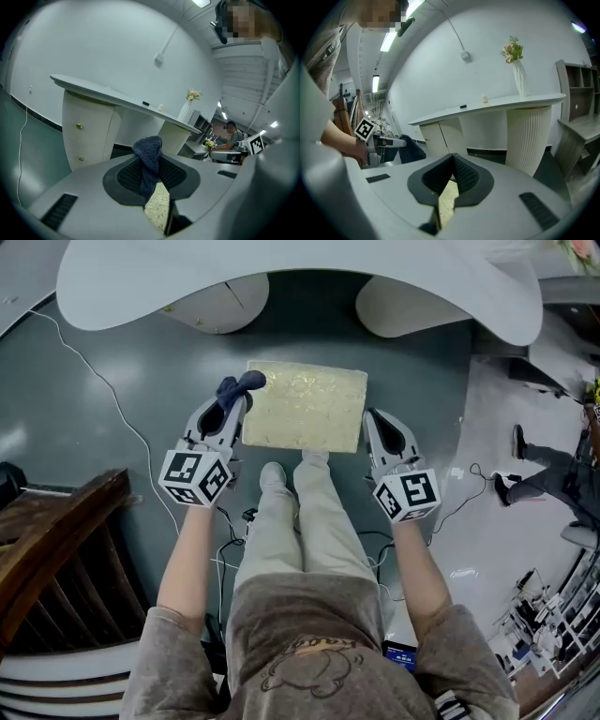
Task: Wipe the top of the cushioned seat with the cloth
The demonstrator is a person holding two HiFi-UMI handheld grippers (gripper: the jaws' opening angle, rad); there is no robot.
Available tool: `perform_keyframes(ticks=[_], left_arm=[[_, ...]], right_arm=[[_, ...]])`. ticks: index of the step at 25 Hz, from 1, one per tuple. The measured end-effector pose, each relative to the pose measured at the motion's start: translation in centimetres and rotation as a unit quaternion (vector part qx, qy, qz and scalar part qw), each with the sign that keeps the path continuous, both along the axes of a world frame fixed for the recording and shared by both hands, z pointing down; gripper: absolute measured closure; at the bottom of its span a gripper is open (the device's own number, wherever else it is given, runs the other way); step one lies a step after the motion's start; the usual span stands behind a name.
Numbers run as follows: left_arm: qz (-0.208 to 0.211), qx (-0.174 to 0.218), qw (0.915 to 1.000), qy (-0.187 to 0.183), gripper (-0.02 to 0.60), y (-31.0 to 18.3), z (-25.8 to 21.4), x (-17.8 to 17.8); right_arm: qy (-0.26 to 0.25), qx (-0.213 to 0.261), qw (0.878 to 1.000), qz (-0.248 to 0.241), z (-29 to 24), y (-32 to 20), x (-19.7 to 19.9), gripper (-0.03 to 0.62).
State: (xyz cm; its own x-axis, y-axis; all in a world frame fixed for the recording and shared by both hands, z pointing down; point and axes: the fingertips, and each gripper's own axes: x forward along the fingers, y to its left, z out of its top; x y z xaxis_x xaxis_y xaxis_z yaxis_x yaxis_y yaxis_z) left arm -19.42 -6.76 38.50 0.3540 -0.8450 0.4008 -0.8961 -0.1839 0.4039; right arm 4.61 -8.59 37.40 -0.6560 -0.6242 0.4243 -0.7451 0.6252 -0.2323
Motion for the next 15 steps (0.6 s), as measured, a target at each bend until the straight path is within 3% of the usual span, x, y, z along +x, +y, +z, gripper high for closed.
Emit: perform_keyframes(ticks=[15], left_arm=[[0.004, -0.02, 0.9996, -0.02, 0.486, -2.0, 8.6, 0.2]], right_arm=[[-0.002, -0.011, 1.0, -0.017, 6.0, -1.3, 0.4, 0.597]])
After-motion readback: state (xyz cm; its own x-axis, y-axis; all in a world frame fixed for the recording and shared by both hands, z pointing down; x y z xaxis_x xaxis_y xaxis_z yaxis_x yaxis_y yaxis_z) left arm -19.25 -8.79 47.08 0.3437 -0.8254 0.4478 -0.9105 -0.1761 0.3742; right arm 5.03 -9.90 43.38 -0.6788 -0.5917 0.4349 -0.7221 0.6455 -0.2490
